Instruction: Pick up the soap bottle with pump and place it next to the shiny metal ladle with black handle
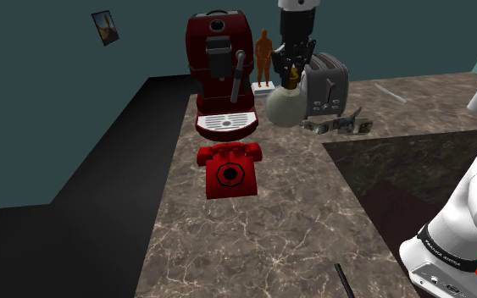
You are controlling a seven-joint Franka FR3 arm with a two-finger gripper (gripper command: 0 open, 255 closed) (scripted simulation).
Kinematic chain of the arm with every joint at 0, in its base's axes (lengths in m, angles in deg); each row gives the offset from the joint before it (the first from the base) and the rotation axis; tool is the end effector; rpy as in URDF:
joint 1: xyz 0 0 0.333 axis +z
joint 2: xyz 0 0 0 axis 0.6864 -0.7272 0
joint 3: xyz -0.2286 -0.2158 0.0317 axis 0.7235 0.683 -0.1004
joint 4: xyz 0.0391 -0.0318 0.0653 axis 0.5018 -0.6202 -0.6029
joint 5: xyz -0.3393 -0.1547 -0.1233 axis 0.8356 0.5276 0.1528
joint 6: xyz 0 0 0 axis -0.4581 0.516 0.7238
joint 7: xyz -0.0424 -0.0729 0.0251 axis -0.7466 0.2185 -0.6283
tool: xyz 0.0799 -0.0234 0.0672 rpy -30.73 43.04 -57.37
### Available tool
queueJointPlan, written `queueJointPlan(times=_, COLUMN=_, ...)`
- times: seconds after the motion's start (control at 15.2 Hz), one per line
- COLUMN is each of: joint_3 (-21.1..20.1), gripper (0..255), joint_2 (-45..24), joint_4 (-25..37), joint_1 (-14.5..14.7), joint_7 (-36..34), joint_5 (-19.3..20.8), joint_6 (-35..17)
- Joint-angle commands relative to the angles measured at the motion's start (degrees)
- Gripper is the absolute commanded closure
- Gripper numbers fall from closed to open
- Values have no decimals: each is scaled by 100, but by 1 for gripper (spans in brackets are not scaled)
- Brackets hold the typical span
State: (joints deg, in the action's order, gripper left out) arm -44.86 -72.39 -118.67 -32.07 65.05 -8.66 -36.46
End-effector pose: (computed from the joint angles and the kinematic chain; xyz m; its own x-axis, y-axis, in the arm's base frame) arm 0.4596 0.1626 0.6445 0.9996 0.0163 0.0228 0.0154 -0.9992 0.0363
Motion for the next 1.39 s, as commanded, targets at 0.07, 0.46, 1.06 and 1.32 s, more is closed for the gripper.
queueJointPlan(times=0.07, joint_3=-207, gripper=255, joint_2=237, joint_4=-84, joint_1=143, joint_7=-344, joint_5=-77, joint_6=159)
queueJointPlan(times=0.46, joint_3=-648, gripper=255, joint_2=626, joint_4=-114, joint_1=420, joint_7=-1043, joint_5=-271, joint_6=514)
queueJointPlan(times=1.06, joint_3=-1419, gripper=255, joint_2=811, joint_4=301, joint_1=804, joint_7=-2221, joint_5=-576, joint_6=1076)
queueJointPlan(times=1.32, joint_3=-1496, gripper=255, joint_2=919, joint_4=23, joint_1=853, joint_7=-2325, joint_5=-638, joint_6=895)
